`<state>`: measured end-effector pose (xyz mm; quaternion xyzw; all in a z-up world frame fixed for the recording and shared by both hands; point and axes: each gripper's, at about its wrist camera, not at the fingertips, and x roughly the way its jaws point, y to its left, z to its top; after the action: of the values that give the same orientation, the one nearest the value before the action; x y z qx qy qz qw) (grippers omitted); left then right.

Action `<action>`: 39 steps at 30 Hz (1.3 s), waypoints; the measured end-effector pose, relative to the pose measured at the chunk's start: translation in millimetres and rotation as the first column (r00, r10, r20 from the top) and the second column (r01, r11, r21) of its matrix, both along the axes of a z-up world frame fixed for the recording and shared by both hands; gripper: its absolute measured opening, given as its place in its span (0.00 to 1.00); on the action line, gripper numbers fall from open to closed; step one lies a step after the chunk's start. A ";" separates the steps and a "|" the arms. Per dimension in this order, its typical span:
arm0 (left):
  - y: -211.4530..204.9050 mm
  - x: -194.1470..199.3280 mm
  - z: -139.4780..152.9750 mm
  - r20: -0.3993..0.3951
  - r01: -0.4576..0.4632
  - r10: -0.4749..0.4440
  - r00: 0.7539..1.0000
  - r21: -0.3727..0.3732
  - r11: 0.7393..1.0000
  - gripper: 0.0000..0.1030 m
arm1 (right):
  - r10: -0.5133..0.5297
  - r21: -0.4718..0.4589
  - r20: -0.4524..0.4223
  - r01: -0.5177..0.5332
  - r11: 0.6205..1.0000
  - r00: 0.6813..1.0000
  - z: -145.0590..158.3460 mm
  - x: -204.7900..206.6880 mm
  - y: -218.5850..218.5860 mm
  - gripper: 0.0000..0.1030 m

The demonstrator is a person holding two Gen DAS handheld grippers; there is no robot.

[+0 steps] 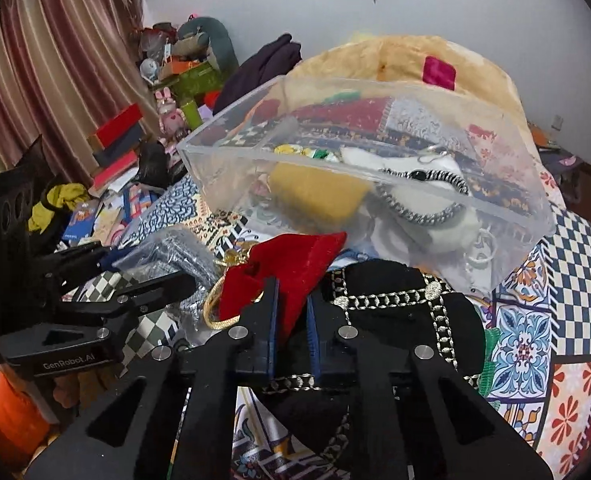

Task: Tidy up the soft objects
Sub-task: 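Grasp the silver foil packet with the left tool while the right grasps the red velvet pouch, then drop the foil packet into the box with the left tool while the right drops the red pouch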

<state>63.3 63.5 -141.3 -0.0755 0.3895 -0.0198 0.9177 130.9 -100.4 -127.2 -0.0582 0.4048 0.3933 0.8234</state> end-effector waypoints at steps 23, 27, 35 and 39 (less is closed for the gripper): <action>7.5 -10.5 67.9 0.193 -0.038 0.038 0.980 -0.006 0.999 0.17 | -0.090 0.199 0.203 0.049 0.979 0.975 82.4 -9.1 -26.6 0.04; 4.6 0.0 89.2 0.251 -0.037 0.036 0.967 0.000 0.999 0.17 | -0.119 0.226 0.242 0.063 0.972 0.963 99.6 -3.0 -29.1 0.04; -3.3 31.8 113.1 0.298 -0.032 0.027 0.954 0.012 0.999 0.17 | -0.157 0.215 0.307 0.092 0.972 0.939 114.2 13.7 -19.8 0.04; -3.4 54.0 111.0 0.286 -0.036 0.034 0.957 0.001 0.999 0.17 | -0.172 0.199 0.310 0.113 0.973 0.935 110.5 26.9 -16.2 0.04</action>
<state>117.3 60.1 -30.3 -0.0759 0.2512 -0.0130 0.9649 157.9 -116.6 -16.7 -0.0187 0.2297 0.3518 0.9073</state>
